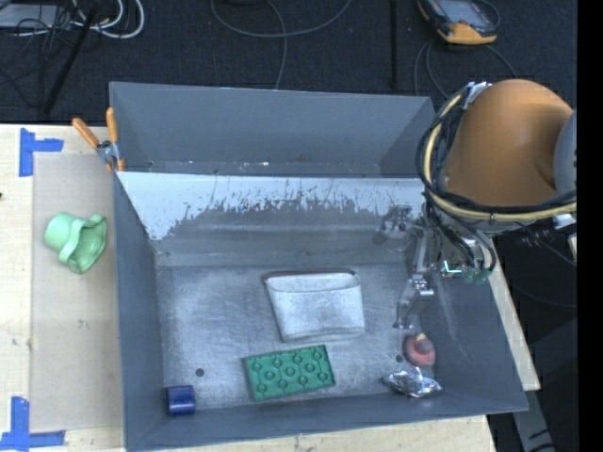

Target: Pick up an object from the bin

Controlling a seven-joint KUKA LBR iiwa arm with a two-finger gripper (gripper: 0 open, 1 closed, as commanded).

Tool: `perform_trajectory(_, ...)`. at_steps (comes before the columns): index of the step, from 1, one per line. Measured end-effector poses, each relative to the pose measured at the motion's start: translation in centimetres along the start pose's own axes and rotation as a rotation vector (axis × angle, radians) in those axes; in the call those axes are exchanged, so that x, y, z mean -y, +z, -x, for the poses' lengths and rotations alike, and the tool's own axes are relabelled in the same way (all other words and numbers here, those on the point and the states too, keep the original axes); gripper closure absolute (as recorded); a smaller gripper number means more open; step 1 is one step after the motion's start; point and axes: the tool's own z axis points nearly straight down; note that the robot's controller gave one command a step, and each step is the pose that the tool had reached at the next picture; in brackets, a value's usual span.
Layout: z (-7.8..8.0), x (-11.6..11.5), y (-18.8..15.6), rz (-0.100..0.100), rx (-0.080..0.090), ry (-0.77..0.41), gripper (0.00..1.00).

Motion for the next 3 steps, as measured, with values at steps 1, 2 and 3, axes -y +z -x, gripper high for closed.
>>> perform_trajectory(1,0.5,-6.7,8.5,0.002,0.000,-0.061,0.00)
perform_trajectory(2,-3.7,-8.2,14.2,-0.003,0.039,-0.128,0.00)
perform_trajectory(3,-4.1,-8.5,14.1,0.002,0.023,-0.133,1.00)
